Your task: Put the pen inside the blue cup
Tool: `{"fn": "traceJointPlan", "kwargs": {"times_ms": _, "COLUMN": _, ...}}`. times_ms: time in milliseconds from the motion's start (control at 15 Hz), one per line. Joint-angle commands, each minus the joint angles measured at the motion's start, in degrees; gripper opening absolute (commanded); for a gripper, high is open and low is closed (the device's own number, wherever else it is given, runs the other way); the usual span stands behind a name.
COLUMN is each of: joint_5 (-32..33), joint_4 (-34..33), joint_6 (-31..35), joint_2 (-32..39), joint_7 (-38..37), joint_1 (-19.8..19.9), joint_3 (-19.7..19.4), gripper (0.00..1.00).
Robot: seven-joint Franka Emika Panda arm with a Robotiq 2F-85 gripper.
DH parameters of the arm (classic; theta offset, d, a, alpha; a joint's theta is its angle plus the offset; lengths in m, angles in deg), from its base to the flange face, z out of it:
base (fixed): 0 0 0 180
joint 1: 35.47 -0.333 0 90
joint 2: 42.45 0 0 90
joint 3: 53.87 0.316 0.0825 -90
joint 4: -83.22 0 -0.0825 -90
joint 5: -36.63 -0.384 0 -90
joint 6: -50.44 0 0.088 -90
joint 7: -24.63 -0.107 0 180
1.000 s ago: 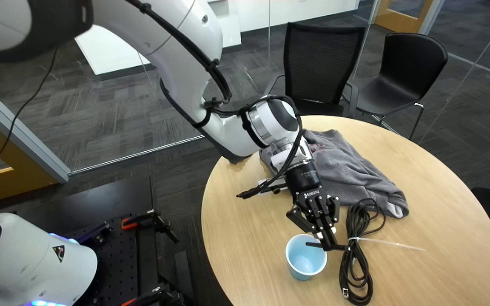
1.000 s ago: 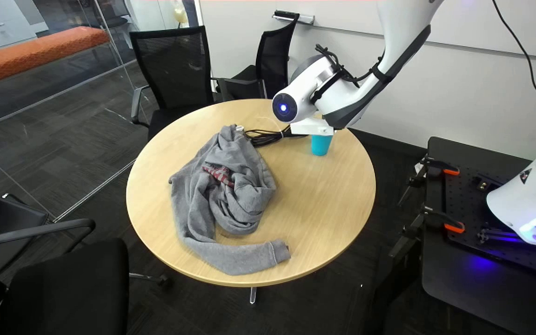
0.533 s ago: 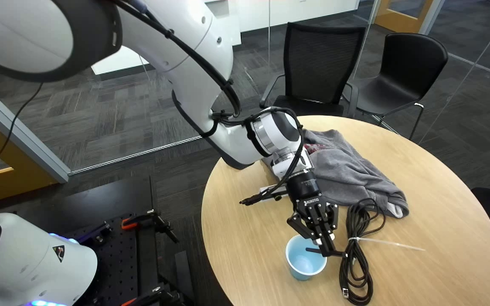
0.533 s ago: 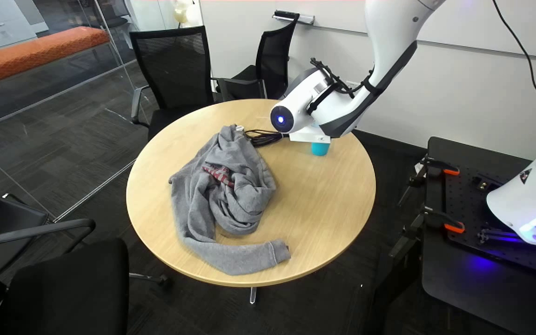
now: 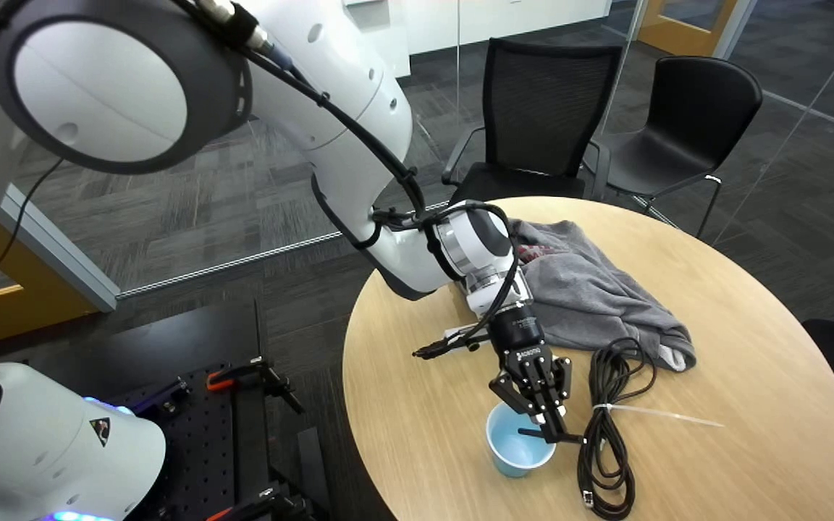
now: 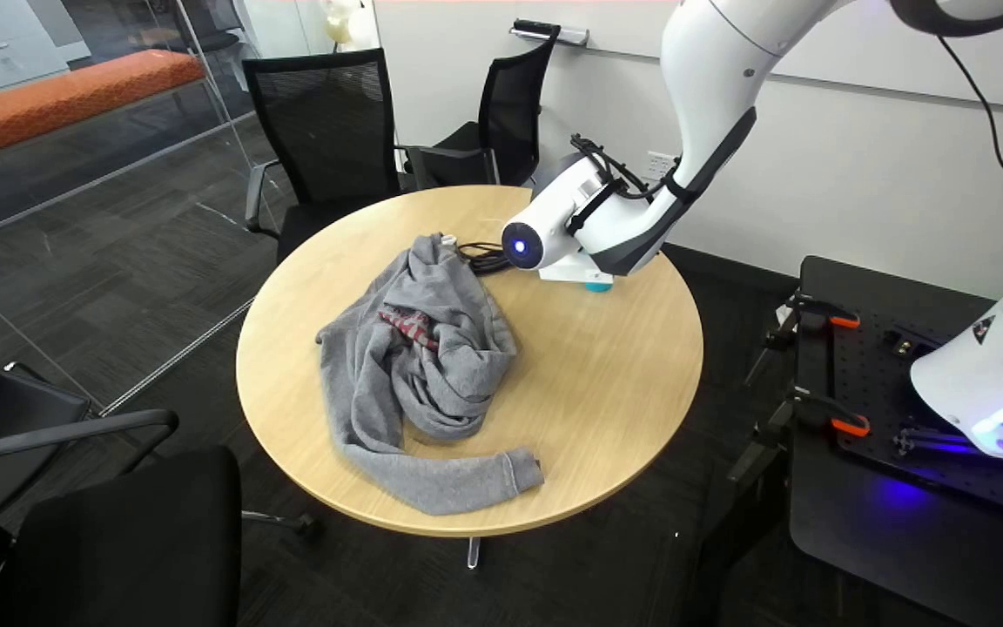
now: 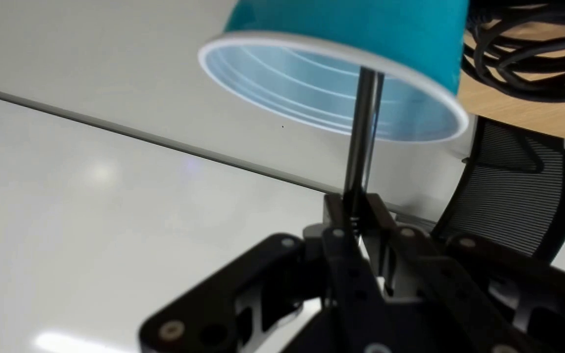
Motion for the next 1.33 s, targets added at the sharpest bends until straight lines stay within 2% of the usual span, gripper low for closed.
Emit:
{"fn": "traceJointPlan", "kwargs": {"times_ms": 0, "joint_5": -0.36, "joint_4": -3.22, "joint_6": -2.70, "joint_2": 2.24, "joint_7": 0.17, "joint_1": 0.48, "joint_3": 1.10, "gripper": 0.03}}
{"fn": "traceJointPlan", "kwargs": {"times_ms": 133, "joint_5": -0.50, "joint_4": -3.80, "joint_6": -2.86, "joint_2": 2.81, "joint_7": 0.18, "joint_1": 0.37, "joint_3": 1.15, "gripper": 0.07}}
{"fn": "traceJointPlan", "kwargs": {"times_ms": 200, "joint_5": -0.61, "joint_4": -3.83, "joint_6": -2.90, "joint_2": 2.78, "joint_7": 0.11, "joint_1": 0.30, "joint_3": 1.24, "gripper": 0.39}}
{"fn": "traceJointPlan", "kwargs": {"times_ms": 267, "joint_5": -0.66, "joint_4": -3.99, "joint_6": -3.06, "joint_2": 2.85, "joint_7": -0.02, "joint_1": 0.23, "joint_3": 1.24, "gripper": 0.39}}
{"fn": "traceJointPlan", "kwargs": {"times_ms": 333, "joint_5": -0.64, "joint_4": -3.94, "joint_6": -3.05, "joint_2": 2.75, "joint_7": -0.14, "joint_1": 0.19, "joint_3": 1.28, "gripper": 0.44}}
{"fn": "traceJointPlan", "kwargs": {"times_ms": 800, "joint_5": -0.24, "joint_4": -2.15, "joint_6": -3.65, "joint_2": 0.61, "joint_7": -2.39, "joint_1": -0.35, "joint_3": 1.44, "gripper": 0.97}}
{"fn": "traceJointPlan", "kwargs": {"times_ms": 867, "joint_5": -0.16, "joint_4": -1.73, "joint_6": -3.82, "joint_2": 0.15, "joint_7": -2.99, "joint_1": -0.45, "joint_3": 1.49, "gripper": 1.00}}
{"fn": "traceJointPlan", "kwargs": {"times_ms": 1267, "joint_5": 0.23, "joint_4": 2.14, "joint_6": -5.58, "joint_2": -4.97, "joint_7": -9.05, "joint_1": -1.18, "joint_3": 1.97, "gripper": 1.00}}
